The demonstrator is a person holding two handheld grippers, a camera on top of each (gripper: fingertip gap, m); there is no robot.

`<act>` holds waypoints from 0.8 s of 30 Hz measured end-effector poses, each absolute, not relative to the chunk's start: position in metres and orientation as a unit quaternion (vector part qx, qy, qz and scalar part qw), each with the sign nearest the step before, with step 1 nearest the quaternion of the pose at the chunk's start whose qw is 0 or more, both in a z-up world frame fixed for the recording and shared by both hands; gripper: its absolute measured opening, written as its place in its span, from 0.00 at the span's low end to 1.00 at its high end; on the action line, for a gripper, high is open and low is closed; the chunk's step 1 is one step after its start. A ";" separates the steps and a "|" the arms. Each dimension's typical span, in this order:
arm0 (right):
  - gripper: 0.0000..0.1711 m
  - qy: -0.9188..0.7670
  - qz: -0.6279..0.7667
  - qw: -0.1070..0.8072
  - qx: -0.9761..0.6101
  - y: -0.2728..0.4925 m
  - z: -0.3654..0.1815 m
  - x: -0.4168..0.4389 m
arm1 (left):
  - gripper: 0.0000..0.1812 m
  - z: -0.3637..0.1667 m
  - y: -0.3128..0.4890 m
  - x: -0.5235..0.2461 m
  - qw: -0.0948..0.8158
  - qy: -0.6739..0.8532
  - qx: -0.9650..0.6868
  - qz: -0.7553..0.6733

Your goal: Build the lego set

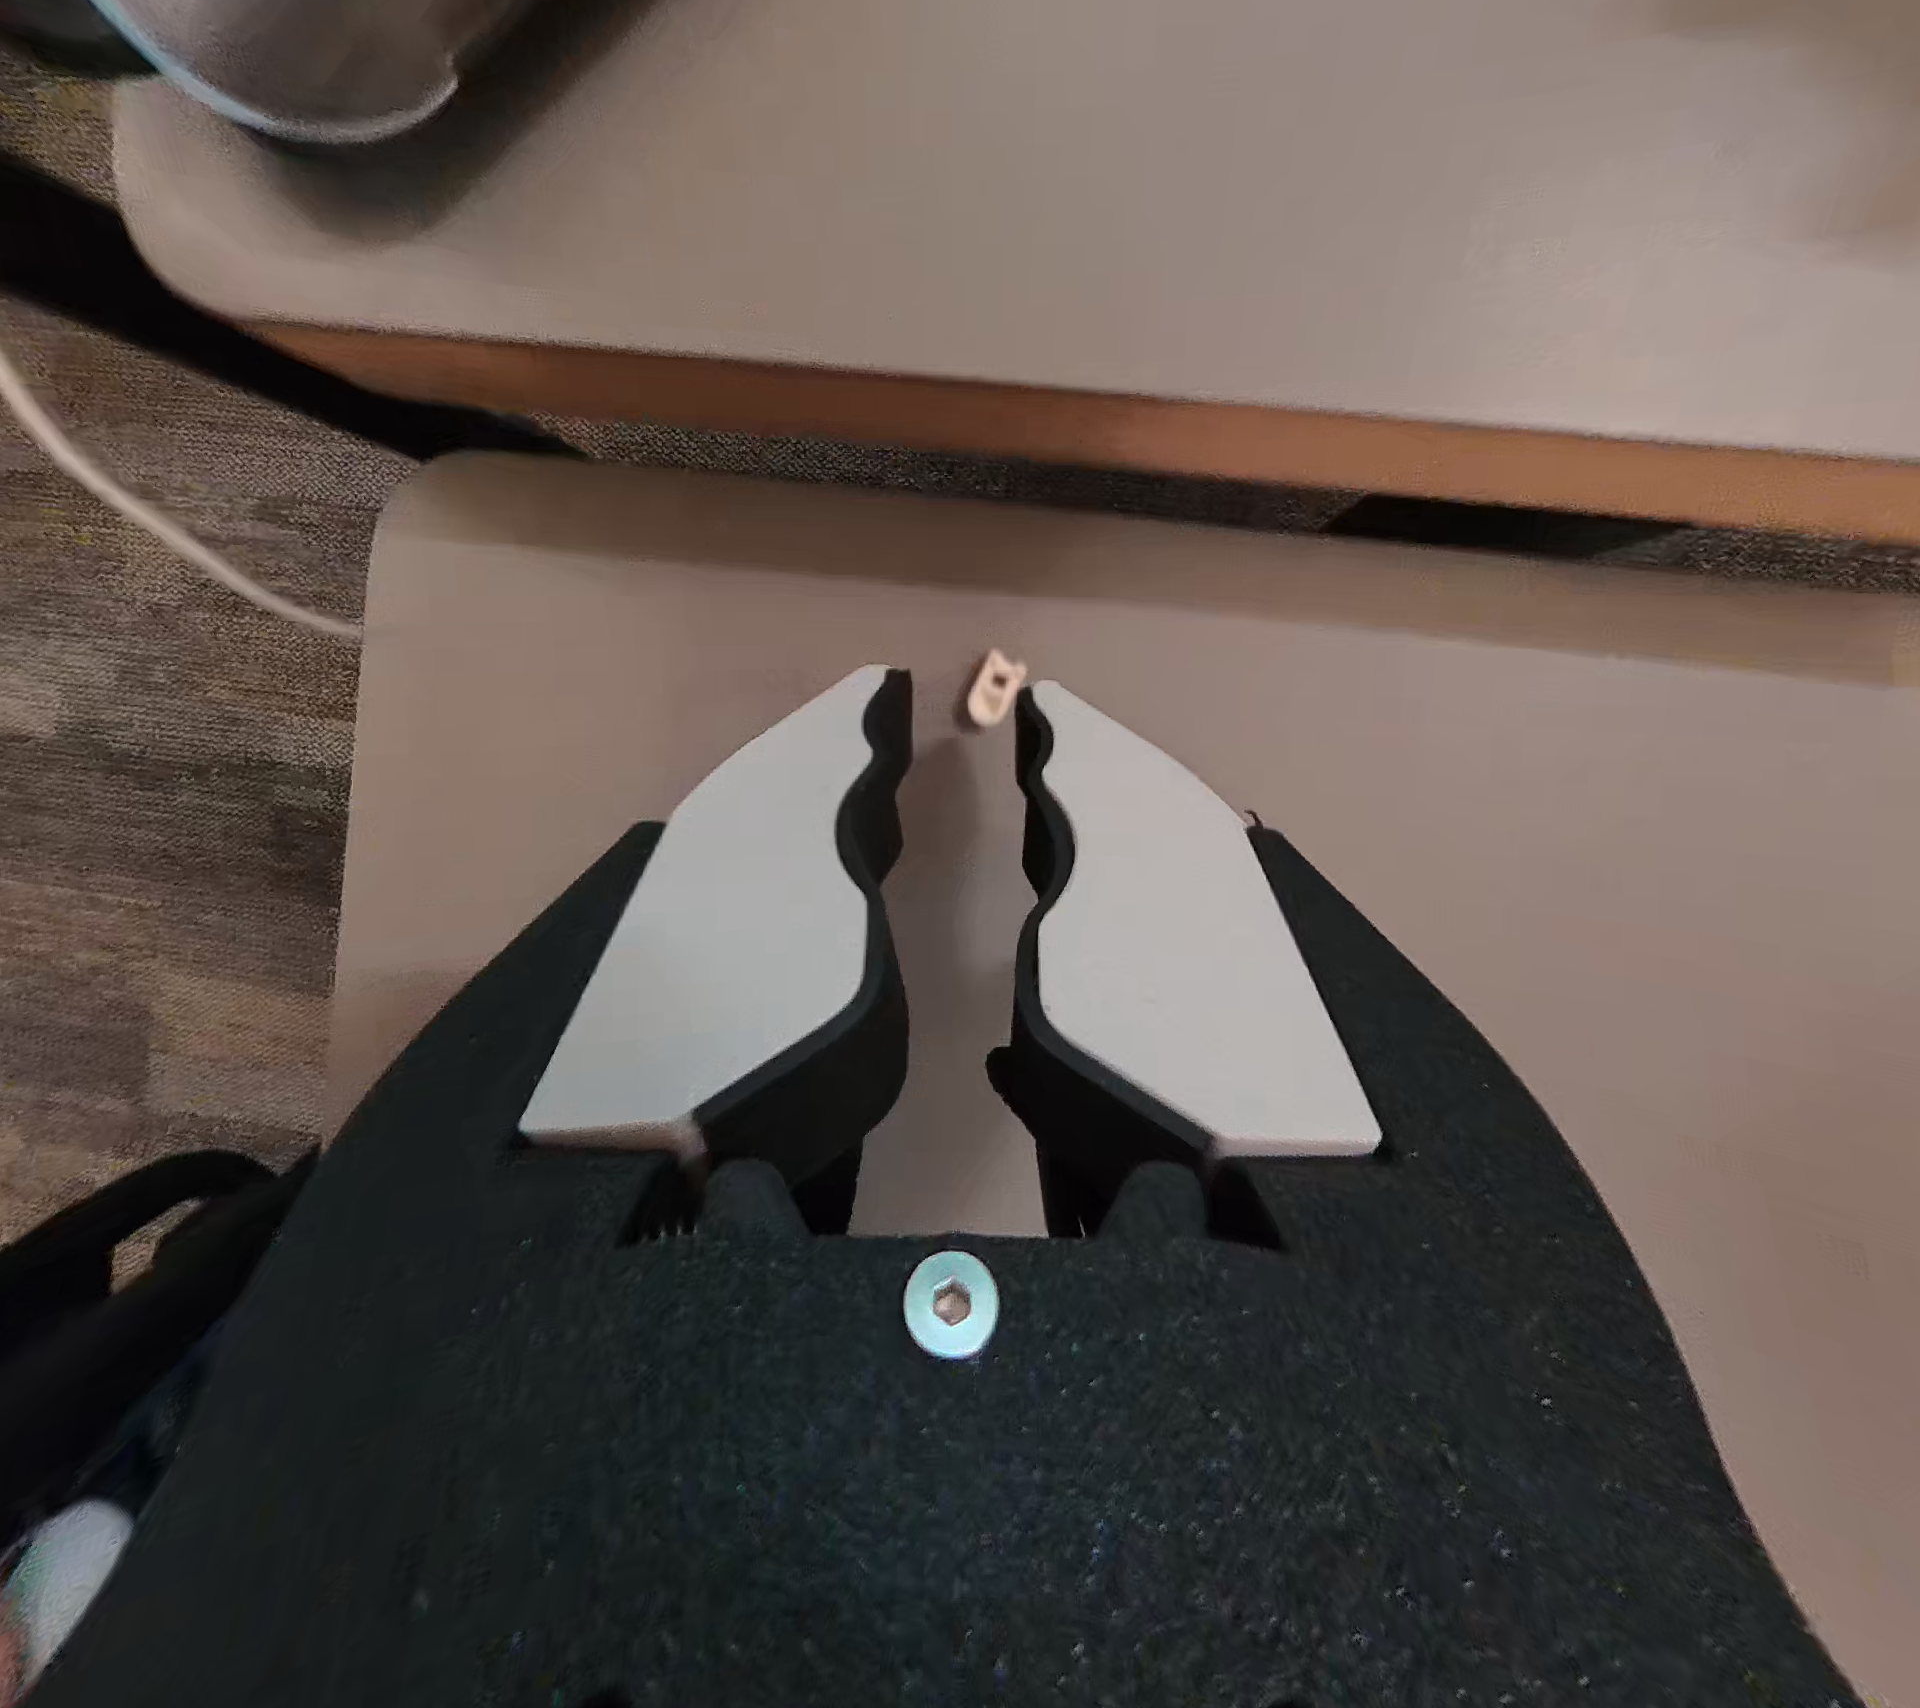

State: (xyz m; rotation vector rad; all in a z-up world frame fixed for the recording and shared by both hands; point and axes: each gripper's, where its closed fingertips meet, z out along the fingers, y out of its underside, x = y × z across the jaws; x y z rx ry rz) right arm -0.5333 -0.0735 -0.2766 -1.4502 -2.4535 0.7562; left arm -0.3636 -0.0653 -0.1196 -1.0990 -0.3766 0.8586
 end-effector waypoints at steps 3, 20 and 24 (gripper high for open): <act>0.11 -0.838 0.214 0.093 -0.494 -0.077 -0.287 -0.541 | 0.05 -0.117 -0.078 -0.370 0.752 -0.182 -0.493 0.397; 0.05 -0.870 0.123 0.097 -0.467 -0.062 -0.296 -0.537 | 0.05 -0.118 -0.076 -0.377 0.763 -0.180 -0.494 0.375; 0.05 -0.863 0.217 0.139 -0.433 -0.047 -0.258 -0.520 | 0.05 -0.121 -0.069 -0.376 0.773 -0.177 -0.503 0.345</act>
